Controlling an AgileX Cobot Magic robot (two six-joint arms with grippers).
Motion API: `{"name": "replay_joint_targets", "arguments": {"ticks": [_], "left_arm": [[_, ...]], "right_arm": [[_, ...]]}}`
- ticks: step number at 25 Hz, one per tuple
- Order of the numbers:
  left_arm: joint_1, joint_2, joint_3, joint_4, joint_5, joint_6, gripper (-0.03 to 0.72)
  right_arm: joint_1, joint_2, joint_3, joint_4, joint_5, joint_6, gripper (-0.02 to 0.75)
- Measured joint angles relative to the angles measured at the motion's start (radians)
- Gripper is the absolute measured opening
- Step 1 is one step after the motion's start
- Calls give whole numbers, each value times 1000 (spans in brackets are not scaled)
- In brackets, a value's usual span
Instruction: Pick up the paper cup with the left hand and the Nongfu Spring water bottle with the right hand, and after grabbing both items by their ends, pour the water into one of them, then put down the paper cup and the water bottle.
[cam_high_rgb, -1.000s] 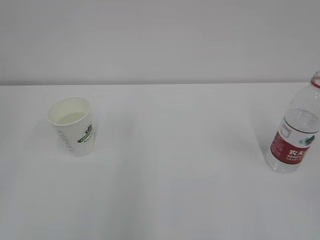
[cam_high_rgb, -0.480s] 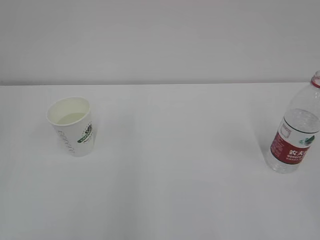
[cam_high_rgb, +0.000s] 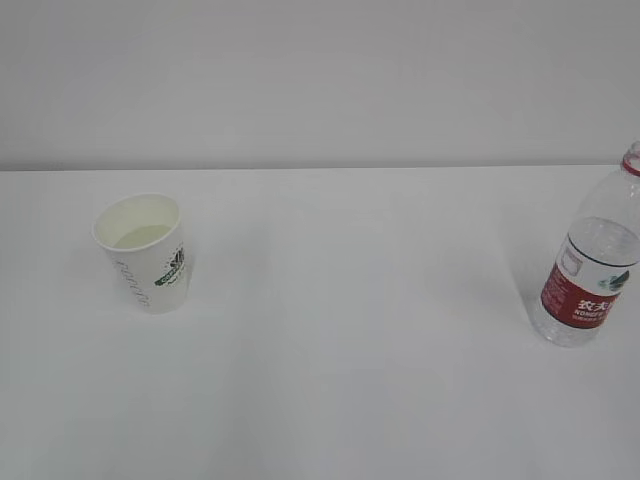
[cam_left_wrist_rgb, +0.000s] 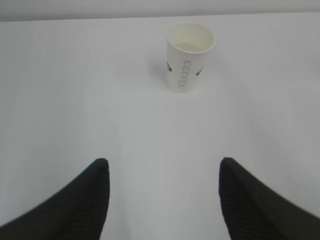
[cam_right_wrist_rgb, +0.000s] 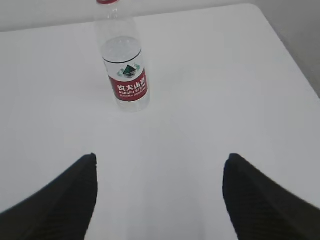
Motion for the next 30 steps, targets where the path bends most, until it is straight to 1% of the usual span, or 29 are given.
{"name": "replay_joint_targets", "arguments": {"ticks": [5,12,14,21,30], "left_arm": [[0,0,42,-9,0,21,498],[0,0,48,-9,-14,24,498],[0,0,48,-9,-23,29,498],[0,0,50,-41,-29,111,498],[0,0,52,-32,-29,129,498]], "right_arm": [[0,0,45,9,0,-2,588],[0,0,90,22,0,-2,587],[0,0,92,22,0,-2,587],[0,0,93,24,-2,-2,587],[0,0,102,24,-30,-43,587]]}}
